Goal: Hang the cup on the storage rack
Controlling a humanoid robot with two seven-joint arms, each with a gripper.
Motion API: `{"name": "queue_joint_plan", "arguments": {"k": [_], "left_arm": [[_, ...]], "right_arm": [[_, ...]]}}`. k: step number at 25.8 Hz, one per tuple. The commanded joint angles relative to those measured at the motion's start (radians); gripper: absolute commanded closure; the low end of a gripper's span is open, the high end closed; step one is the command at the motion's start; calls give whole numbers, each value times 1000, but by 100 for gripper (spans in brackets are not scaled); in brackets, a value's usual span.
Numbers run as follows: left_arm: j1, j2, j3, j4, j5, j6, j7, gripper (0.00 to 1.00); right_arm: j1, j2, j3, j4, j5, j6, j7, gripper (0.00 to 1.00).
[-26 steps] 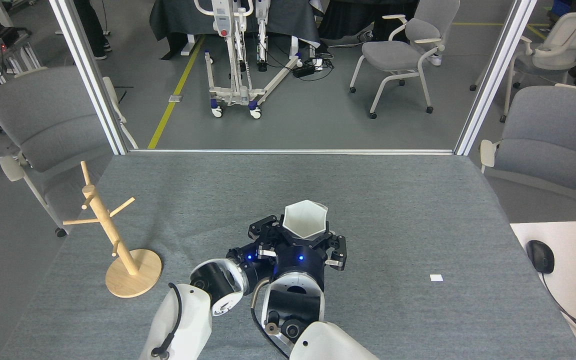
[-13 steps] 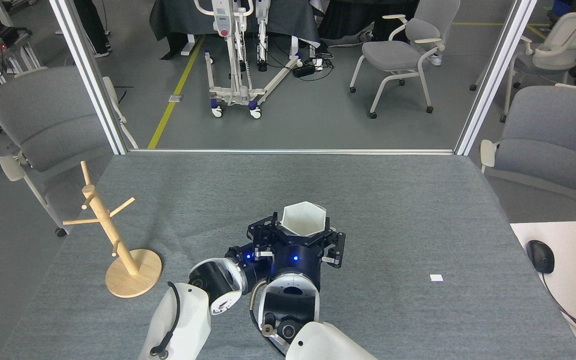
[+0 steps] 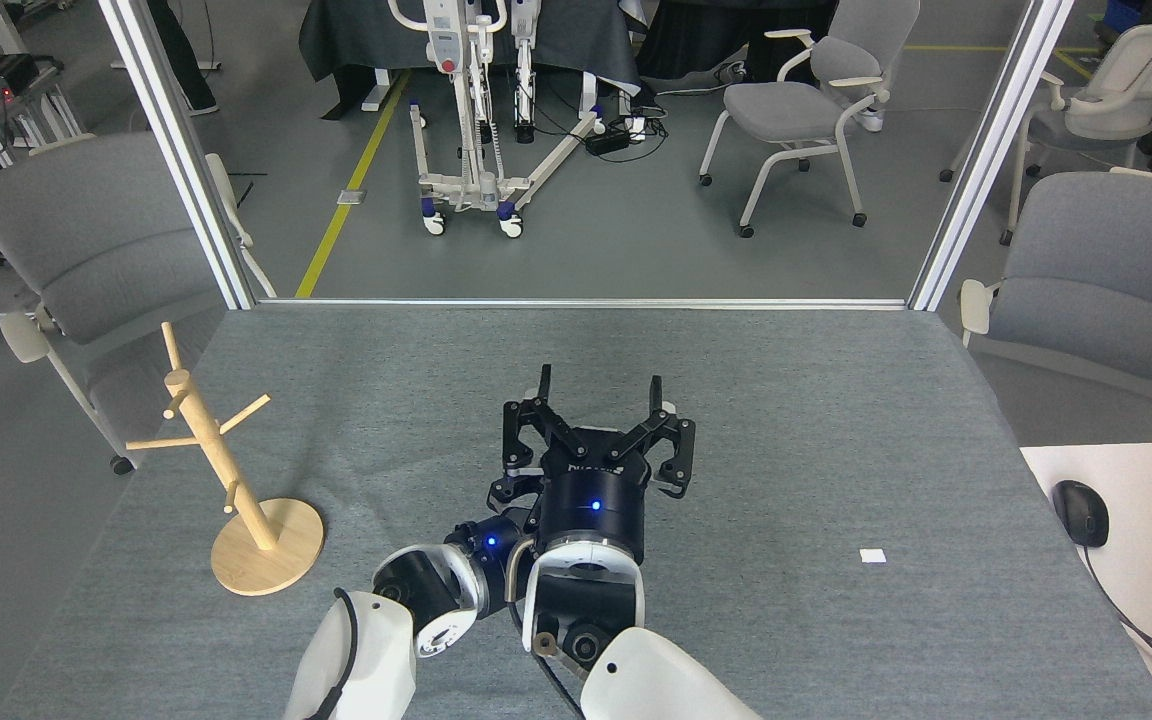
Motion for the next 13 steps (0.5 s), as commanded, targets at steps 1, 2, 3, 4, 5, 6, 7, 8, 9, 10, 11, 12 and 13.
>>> {"name": "queue_joint_plan", "arguments": {"k": [1,2,3,4,5,6,7,8,9,10,11,12,13], "left_arm": [[65,11,67,-48,-3,3,0,100],[95,14,90,-74,-6,3,-1,100],[128,25,115,-107,-6,3,0,100],[164,40,139,-145,-6,3,0,100],[199,54,162,-177,-6,3,0,100],[240,68,191,-217,-6,3,2,100],[283,72,221,-254,-6,5,2,100],[325,75,256,-288,-6,5,3,100],[369,75,300,-321,-6,5,3,100],[414,75,346,-351,-6,3,6,100],[450,75,385,-377,-6,0,9,100],[495,75,423,-406,-6,-2,13,100],[535,75,457,-429,-6,-3,16,100]], "right_arm": [[7,-9,-156,1,-31,-84,-73,2],[10,-13,-219,1,-33,-155,-80,2],[16,-21,-290,5,-36,-234,-90,2],[31,-35,-368,16,-51,-313,-100,2],[50,-52,-435,21,-71,-380,-117,2],[77,-68,-498,21,-97,-458,-140,2],[106,-87,-552,21,-114,-532,-168,2],[134,-102,-603,19,-120,-603,-200,2],[160,-111,-652,19,-120,-670,-238,2],[191,-114,-701,19,-120,-731,-269,1],[220,-116,-742,21,-119,-777,-287,1],[255,-116,-784,21,-119,-823,-297,1],[281,-118,-817,21,-119,-868,-297,1]]}}
